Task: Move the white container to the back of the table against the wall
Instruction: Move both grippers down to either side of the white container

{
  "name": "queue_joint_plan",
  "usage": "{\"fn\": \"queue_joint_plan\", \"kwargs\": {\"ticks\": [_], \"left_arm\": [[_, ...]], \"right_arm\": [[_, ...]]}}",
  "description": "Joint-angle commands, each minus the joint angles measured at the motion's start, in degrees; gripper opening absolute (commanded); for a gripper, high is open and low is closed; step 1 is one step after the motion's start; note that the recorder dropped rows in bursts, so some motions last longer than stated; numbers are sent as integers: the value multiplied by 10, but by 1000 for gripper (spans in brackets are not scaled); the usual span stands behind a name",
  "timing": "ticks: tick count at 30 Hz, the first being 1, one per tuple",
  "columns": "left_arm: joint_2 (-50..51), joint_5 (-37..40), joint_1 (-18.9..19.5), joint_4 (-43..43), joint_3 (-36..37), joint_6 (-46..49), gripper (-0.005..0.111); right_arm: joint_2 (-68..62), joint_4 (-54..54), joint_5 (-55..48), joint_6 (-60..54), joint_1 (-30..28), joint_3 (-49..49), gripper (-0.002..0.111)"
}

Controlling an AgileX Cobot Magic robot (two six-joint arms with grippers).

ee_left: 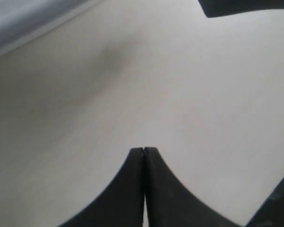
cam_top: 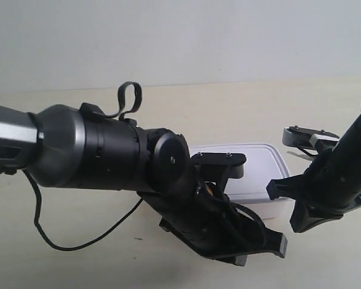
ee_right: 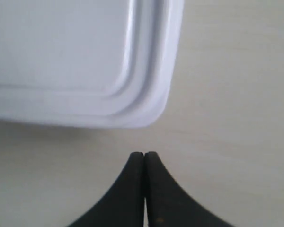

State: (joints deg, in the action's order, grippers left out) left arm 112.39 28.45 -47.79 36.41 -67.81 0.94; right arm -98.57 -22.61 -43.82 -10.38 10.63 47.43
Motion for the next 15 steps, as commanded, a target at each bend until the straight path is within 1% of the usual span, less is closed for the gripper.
{"fn": "queue_joint_plan", "kwargs": {"ticks": [1, 5, 10, 15], "left_arm": [[16, -42, -2, -18, -5, -5, 0], [20, -67, -1, -22, -5, -5, 0], [28, -80, -1, -53, -5, -5, 0], [39, -94, 8, -54, -5, -5, 0]], "right_arm": [[-7, -11, 13, -17, 1, -2, 0], [-8, -19, 23, -27, 1, -2, 0], [-12, -27, 43, -36, 1, -2, 0], [-16, -30, 53, -36, 1, -2, 0]]}}
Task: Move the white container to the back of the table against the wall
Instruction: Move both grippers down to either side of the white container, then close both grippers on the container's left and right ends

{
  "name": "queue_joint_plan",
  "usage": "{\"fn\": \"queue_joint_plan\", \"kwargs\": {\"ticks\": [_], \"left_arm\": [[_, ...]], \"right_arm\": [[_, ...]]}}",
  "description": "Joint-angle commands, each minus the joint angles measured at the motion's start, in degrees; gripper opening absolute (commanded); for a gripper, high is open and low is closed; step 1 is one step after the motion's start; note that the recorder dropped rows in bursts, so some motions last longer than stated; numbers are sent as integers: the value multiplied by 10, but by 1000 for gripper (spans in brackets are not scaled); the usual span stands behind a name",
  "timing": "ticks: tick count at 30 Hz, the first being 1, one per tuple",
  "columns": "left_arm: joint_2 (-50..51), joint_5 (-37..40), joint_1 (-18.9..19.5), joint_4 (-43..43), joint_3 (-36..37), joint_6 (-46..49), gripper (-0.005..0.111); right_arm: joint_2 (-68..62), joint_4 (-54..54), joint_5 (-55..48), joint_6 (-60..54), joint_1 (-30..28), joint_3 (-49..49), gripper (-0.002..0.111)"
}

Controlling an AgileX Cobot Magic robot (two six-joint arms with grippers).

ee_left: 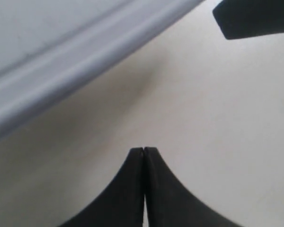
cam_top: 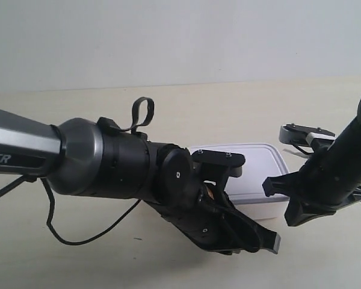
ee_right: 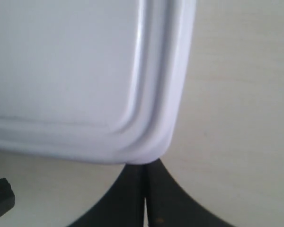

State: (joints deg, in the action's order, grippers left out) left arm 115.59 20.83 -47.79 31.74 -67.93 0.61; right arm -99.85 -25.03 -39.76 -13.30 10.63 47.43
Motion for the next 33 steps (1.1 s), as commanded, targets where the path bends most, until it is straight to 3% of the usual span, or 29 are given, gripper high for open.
{"fn": "queue_joint_plan", "kwargs": {"ticks": [1, 20, 33], "left_arm": [[10, -25, 11, -7, -3, 0, 0], [21, -89, 65, -52, -20, 8, 0], [79, -63, 113, -123, -118, 8, 0]], "right_arm": [[-3, -5, 16, -6, 1, -2, 0], [-51, -5, 56, -6, 1, 56, 0], [-120, -8, 67, -20, 1, 164, 0]]}}
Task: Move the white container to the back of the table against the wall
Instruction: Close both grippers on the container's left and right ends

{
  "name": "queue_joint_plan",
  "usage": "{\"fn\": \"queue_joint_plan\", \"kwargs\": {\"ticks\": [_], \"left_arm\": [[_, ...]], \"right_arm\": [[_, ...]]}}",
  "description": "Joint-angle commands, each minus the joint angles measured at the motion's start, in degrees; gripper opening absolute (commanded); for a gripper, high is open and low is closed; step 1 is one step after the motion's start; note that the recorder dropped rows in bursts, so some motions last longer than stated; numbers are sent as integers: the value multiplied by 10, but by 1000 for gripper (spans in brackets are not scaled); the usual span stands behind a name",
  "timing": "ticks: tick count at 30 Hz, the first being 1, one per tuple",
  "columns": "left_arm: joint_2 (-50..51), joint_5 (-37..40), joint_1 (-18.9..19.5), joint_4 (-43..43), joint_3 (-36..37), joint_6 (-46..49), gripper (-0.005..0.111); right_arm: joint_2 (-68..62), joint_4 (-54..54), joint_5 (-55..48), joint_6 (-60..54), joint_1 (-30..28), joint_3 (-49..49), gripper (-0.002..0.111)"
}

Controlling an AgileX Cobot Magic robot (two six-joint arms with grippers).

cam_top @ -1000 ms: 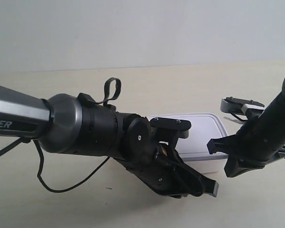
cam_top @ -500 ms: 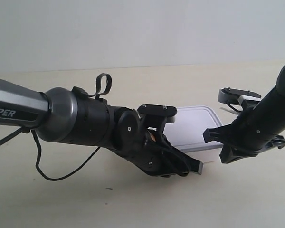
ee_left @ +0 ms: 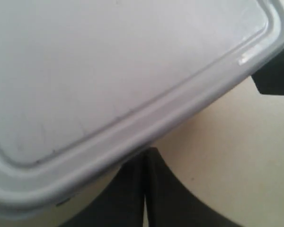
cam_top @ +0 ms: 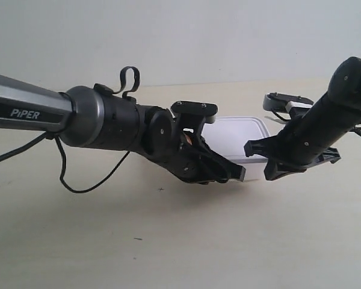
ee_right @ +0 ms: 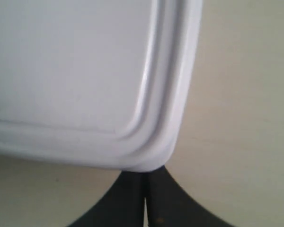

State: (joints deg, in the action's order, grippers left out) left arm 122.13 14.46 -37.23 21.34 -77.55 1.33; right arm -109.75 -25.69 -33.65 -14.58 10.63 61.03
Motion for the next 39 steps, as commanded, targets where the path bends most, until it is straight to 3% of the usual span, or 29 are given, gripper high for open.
{"fn": "queue_joint_plan", "kwargs": {"ticks": [1, 27, 39], "left_arm": [[22, 1, 13, -36, -34, 1, 0], [166, 17, 107, -101, -276, 1, 0], [172, 3, 121, -101, -292, 0, 0]], "right_arm": [[-32, -3, 6, -7, 1, 43, 0], [-224, -49, -5, -19, 1, 342, 0], [-287, -130, -4, -59, 1, 437, 0]]}}
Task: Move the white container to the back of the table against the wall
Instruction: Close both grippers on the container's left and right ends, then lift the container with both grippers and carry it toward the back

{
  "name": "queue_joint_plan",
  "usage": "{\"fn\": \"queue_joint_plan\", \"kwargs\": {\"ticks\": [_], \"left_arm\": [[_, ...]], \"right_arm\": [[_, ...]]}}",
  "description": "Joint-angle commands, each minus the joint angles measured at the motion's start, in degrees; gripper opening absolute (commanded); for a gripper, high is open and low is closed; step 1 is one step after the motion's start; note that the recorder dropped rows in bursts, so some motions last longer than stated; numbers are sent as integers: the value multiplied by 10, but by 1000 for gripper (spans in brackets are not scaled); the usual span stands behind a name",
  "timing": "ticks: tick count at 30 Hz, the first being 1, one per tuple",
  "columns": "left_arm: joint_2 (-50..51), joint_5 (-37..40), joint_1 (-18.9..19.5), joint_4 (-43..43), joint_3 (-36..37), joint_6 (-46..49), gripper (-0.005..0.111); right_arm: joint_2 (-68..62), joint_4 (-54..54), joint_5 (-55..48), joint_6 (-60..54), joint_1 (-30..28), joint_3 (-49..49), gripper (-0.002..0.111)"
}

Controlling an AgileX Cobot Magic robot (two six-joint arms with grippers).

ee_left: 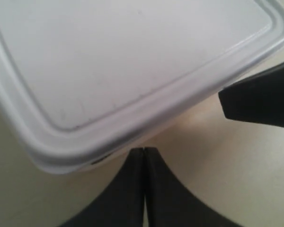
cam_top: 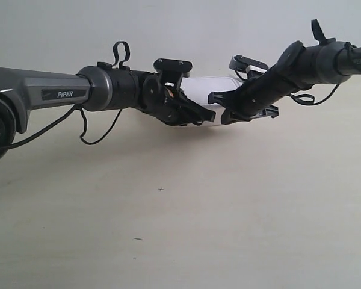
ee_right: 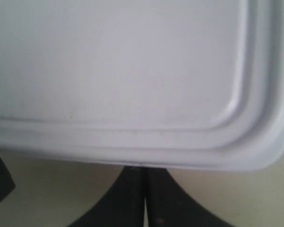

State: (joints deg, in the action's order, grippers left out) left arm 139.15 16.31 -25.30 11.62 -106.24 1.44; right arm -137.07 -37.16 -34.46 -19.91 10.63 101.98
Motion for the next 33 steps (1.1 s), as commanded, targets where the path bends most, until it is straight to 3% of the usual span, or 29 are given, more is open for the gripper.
{"fn": "queue_joint_plan", "kwargs": {"ticks": [1, 24, 33], "left_arm": [[2, -18, 2, -4, -5, -1, 0], [2, -82, 2, -8, -5, 0, 0], [-21, -45, 2, -8, -5, 30, 0]], "right_arm": [[-18, -22, 1, -6, 1, 38, 0], [-38, -105, 39, -56, 1, 64, 0], [-38, -112, 52, -56, 1, 64, 0]]}}
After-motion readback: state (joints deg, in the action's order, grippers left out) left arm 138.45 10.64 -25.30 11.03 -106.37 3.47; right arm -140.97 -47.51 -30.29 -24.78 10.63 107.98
